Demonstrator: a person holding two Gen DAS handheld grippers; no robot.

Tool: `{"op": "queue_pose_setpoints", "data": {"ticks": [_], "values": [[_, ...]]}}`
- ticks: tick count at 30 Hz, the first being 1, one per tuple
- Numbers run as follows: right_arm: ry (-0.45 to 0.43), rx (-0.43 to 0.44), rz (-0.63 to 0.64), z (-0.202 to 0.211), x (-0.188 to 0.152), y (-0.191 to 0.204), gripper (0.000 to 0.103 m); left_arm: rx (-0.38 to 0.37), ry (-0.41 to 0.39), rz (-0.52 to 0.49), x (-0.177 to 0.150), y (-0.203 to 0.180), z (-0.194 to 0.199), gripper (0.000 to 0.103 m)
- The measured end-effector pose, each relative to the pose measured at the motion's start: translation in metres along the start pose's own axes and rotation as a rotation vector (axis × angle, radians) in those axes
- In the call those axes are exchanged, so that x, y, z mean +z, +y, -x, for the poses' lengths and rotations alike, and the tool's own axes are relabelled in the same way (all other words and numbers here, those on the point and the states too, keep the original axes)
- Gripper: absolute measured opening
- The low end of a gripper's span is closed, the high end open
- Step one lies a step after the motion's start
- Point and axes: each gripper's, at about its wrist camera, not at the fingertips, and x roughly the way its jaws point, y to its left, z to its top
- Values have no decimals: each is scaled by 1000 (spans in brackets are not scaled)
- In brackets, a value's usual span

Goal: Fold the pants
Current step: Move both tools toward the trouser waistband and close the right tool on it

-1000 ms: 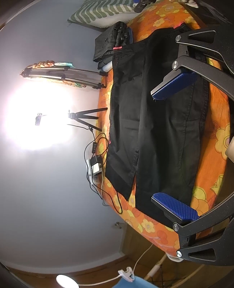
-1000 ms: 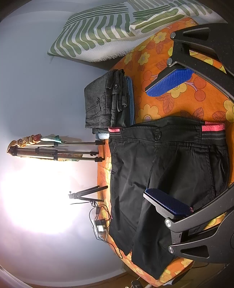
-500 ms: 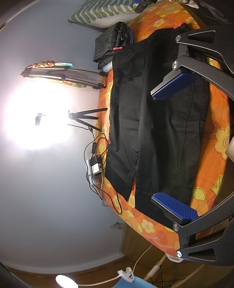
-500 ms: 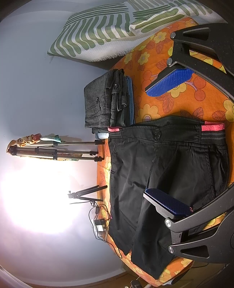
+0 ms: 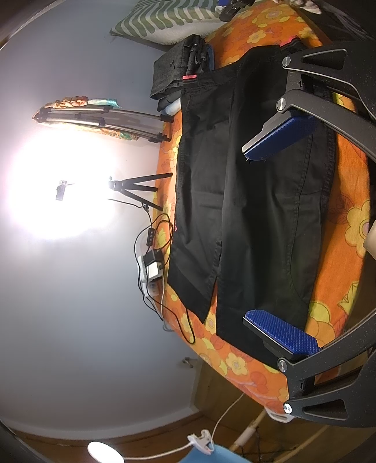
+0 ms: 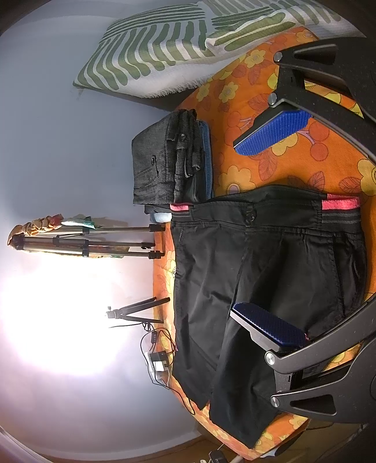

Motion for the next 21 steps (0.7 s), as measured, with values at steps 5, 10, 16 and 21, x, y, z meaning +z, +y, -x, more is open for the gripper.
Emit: {"op": "queue_pose_setpoints", "data": {"ticks": [5, 10, 16, 21], "values": [[23, 46, -7, -7, 1, -6, 103, 3, 2, 5, 3, 3, -4, 103], [55, 117, -7, -18, 12, -9, 103, -8, 27, 29, 6, 10, -14, 101], [78, 229, 47, -33, 34, -2, 103, -19, 65, 90, 14, 26, -32, 95], [90, 315, 164, -54, 49, 18, 103, -19, 105, 142, 20, 39, -48, 92]]}}
